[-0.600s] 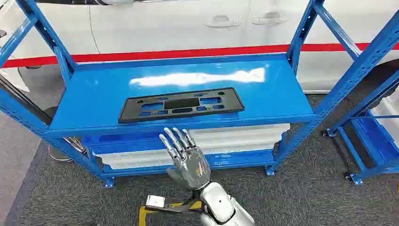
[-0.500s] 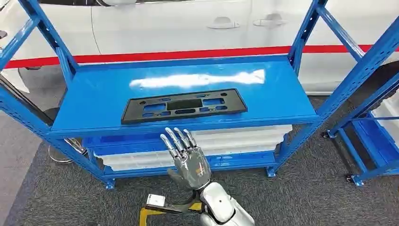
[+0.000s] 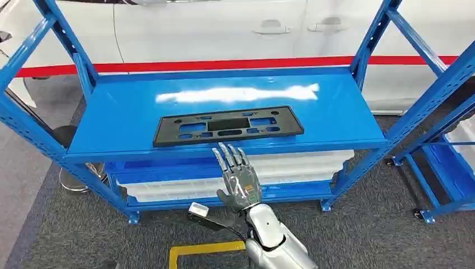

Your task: Take the parts from the cabinet and place them on the table.

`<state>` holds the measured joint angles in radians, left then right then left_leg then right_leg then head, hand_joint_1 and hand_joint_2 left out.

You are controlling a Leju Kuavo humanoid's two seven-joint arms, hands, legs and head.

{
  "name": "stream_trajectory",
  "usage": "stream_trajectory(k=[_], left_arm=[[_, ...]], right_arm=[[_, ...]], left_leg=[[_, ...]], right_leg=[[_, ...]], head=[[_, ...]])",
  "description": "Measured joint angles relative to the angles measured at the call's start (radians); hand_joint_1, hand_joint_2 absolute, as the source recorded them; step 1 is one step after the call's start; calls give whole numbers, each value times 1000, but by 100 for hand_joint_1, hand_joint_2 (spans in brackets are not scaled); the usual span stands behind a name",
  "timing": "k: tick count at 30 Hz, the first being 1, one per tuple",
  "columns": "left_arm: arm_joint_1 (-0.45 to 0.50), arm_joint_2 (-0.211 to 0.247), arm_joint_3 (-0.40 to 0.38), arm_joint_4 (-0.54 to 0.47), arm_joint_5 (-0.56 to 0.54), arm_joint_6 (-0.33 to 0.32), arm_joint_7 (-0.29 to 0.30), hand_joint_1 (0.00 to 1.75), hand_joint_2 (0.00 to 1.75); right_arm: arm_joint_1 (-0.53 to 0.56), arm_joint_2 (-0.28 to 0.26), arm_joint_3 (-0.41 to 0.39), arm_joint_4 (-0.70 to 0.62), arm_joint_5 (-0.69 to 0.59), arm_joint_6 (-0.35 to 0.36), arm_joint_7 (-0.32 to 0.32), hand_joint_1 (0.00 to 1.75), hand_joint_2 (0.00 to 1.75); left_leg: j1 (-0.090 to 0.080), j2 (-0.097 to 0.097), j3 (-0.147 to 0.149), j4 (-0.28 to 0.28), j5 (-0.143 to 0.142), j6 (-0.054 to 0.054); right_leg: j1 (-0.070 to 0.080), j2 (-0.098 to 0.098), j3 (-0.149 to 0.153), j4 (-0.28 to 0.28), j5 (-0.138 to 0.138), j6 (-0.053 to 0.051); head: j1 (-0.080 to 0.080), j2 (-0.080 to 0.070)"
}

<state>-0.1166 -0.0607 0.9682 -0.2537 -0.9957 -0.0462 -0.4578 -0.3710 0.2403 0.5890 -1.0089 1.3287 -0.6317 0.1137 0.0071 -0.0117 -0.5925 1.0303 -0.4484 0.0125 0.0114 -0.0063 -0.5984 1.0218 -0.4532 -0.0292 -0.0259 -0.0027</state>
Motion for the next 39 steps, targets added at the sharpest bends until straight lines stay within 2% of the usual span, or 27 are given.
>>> stream_trajectory(k=[3,4,5,6,8,9,10,11,13,14,16,18,20,21,23,24,25,26,27,28,29,30,33,35,36,37,39], left_arm=[[-1,4,0,0,0,4,4,0,0],[-2,8,0,0,0,4,5,0,0],[-2,8,0,0,-1,5,5,0,0],[-4,10,0,0,-1,6,6,0,0],[-5,16,0,0,-1,8,7,0,0],[-3,17,0,0,-1,8,8,0,0],[-1,17,0,0,-1,9,8,0,0],[0,17,0,0,-1,9,8,0,0],[-3,18,0,0,-1,10,8,0,0],[-5,19,0,0,-1,10,9,0,0],[-5,19,0,0,-1,10,9,0,0],[-1,20,0,0,-1,10,8,0,0],[-2,19,0,0,-1,10,7,0,0],[-3,19,0,0,-1,10,7,0,0],[-3,19,0,0,-1,10,6,0,0],[-2,19,0,0,-1,10,6,0,0],[-1,19,0,0,-1,10,6,0,0],[0,19,0,0,-1,10,6,0,0],[0,18,0,0,-1,10,6,0,0],[0,18,0,0,-1,10,5,0,0],[0,17,0,0,-1,10,5,0,0],[0,15,0,1,-1,10,4,0,0],[4,15,2,1,-1,10,-1,0,0],[3,15,2,1,-2,9,-2,0,0],[2,13,2,1,-2,9,-3,0,0],[2,13,2,1,-2,9,-3,0,0],[5,13,2,1,-2,9,-2,0,0]], right_arm=[[-11,-5,-28,43,-19,-21,-11,0,175],[-13,-5,-35,51,-24,-21,-15,0,175],[-18,-5,-42,60,-26,-22,-21,0,175],[-23,-4,-45,65,-28,-22,-23,0,175],[-24,-4,-51,74,-34,-19,-28,0,175],[-24,-4,-53,76,-37,-19,-28,0,175],[-24,-4,-54,81,-39,-18,-30,0,175],[-24,-4,-55,84,-41,-17,-32,0,175],[-25,-4,-57,88,-48,-18,-41,0,175],[-25,-3,-58,91,-57,-20,-50,0,175],[-27,1,-59,92,-65,-27,-64,0,175],[-26,6,-59,93,-70,-34,-72,0,175],[-28,10,-59,92,-76,-35,-81,0,175],[-30,13,-59,92,-78,-36,-84,0,175],[-29,14,-59,92,-80,-36,-88,0,175],[-27,14,-59,93,-80,-36,-90,0,175],[-26,14,-59,93,-81,-36,-90,0,175],[-26,14,-59,93,-81,-36,-91,0,175],[-26,14,-59,93,-82,-38,-93,0,175],[-26,15,-59,92,-89,-42,-100,0,175],[-25,16,-58,90,-94,-48,-106,0,175],[-25,17,-58,87,-101,-54,-113,0,175],[-25,28,-50,66,-120,-55,-124,0,175],[-26,37,-46,46,-128,-53,-126,0,175],[-32,41,-44,41,-131,-50,-126,0,175],[-39,43,-43,38,-134,-45,-126,0,175],[-46,45,-39,37,-144,-34,-127,0,175]], left_leg=[[6,4,4,-8,1,-14],[5,5,4,-6,-6,-18],[4,6,1,16,-20,-23],[8,5,-23,70,-54,-27],[11,6,-112,243,-127,-37],[13,6,-137,285,-132,-41],[14,6,-143,285,-115,-44],[16,6,-124,236,-74,-47],[21,10,-40,65,22,-49],[20,12,-12,15,6,-48],[11,7,-11,9,2,-27],[8,7,-12,9,0,-18],[16,5,-3,-1,4,-4],[17,6,-1,-1,1,3],[16,6,0,-1,-3,8],[16,5,1,-1,-5,10],[16,5,4,-1,-8,9],[16,3,11,-1,-13,7],[15,1,20,-1,-18,6],[15,-1,31,-1,-25,3],[15,-3,40,-1,-32,0],[8,-2,43,-2,-38,-7],[13,0,45,-11,-42,-23],[14,4,51,-3,-54,-32],[14,6,36,35,-72,-36],[14,6,0,102,-101,-39],[15,6,-94,261,-156,-48]], right_leg=[[5,2,2,-6,1,0],[-15,0,16,-29,12,0],[-12,1,25,-38,13,-3],[-12,-2,29,-39,12,-9],[-11,-3,31,-37,8,-12],[-11,-3,31,-36,6,-12],[-12,-2,31,-32,2,-10],[-14,-1,32,-26,-3,-6],[-17,-1,38,-11,-19,2],[-17,-1,38,-3,-28,10],[-11,0,32,3,-32,20],[-12,0,35,-2,-33,27],[-16,3,32,20,-50,39],[-16,3,3,75,-80,44],[-19,3,-87,230,-145,50],[-19,3,-131,296,-160,52],[-19,3,-153,316,-148,51],[-19,3,-150,286,-107,49],[-18,3,-128,226,-60,44],[-16,4,-85,128,3,36],[-13,6,-50,46,46,26],[-7,8,-35,28,28,19],[-2,9,-33,11,18,10],[-15,7,-10,-14,21,3],[-15,6,-1,-20,18,-4],[-15,5,3,-20,14,-10],[-12,4,11,-19,5,-14]], head=[[0,0],[0,0],[0,0],[0,0],[-1,0],[-1,0],[-1,0],[-1,0],[-1,0],[0,0],[0,0],[0,0],[0,0],[0,0],[0,0],[0,0],[0,0],[0,0],[0,0],[0,0],[0,0],[0,0],[0,0],[0,0],[0,0],[0,0],[0,0]])
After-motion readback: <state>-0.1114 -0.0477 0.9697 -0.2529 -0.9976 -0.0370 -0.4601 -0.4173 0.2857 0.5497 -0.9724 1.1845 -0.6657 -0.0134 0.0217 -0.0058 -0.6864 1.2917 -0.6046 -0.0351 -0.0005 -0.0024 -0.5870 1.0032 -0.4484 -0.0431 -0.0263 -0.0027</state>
